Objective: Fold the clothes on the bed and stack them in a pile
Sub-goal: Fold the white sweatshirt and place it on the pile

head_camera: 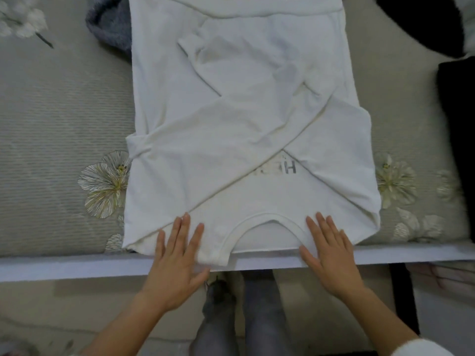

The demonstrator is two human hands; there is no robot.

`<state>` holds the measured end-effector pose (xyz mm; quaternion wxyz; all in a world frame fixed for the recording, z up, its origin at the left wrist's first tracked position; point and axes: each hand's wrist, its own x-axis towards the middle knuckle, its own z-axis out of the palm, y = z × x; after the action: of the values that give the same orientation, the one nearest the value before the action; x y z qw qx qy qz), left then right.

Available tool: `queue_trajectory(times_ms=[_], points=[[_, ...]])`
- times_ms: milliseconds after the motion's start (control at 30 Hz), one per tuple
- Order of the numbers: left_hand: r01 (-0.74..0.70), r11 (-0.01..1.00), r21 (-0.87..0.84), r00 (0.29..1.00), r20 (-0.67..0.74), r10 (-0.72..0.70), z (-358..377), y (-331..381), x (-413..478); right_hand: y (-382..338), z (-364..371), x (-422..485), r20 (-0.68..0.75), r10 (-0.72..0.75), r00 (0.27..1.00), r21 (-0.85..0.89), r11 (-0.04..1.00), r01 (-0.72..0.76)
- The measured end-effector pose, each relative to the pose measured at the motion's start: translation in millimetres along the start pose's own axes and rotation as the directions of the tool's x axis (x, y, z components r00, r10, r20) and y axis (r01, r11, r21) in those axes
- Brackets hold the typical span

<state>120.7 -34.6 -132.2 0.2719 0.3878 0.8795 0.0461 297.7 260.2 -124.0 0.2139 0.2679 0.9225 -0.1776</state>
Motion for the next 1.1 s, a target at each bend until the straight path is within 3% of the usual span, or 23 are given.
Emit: queue_trajectory(times_ms=[300, 367, 467, 533, 667, 867, 933, 1000, 1100], points=[[-0.205, 0.926, 0.318, 0.969, -0.065, 0.237, -18, 3, 31, 31, -6, -10, 0.041, -0.098, 0.994, -0.34, 0.934, 0.106], [-0.201, 0.891, 0.408, 0.976, 0.003, 0.219, -16, 9, 32, 37, -8, -4, 0.063, -0.105, 0.992, -0.399, 0.909, 0.122], [-0.152, 0.858, 0.491, 0.981, 0.184, 0.068, -11, 14, 29, 36, -13, 2, 0.118, -0.09, 0.989, -0.415, 0.9, 0.132], [-0.141, 0.842, 0.521, 0.986, 0.152, 0.072, -9, 17, 27, 35, -16, 0, 0.138, -0.1, 0.985, -0.399, 0.905, 0.147], [-0.142, 0.873, 0.467, 0.99, 0.046, 0.136, -10, 19, 23, 36, -20, -4, 0.123, -0.119, 0.985, -0.302, 0.941, 0.152], [-0.336, 0.878, 0.341, 0.919, -0.086, 0.385, -14, 13, 14, 36, -26, -6, 0.011, -0.13, 0.991, -0.093, 0.987, 0.131], [-0.308, 0.932, 0.19, 0.929, -0.152, 0.338, -27, 17, 13, 34, -29, -6, -0.028, -0.11, 0.994, -0.015, 0.994, 0.109], [-0.174, 0.984, -0.047, 0.97, -0.18, 0.163, -46, 23, 19, 30, -38, -6, -0.055, -0.029, 0.998, 0.07, 0.997, 0.033], [-0.036, 0.982, -0.184, 0.998, -0.052, 0.026, -67, 23, 33, 25, -63, -3, 0.093, 0.062, 0.994, 0.015, 0.998, -0.064]])
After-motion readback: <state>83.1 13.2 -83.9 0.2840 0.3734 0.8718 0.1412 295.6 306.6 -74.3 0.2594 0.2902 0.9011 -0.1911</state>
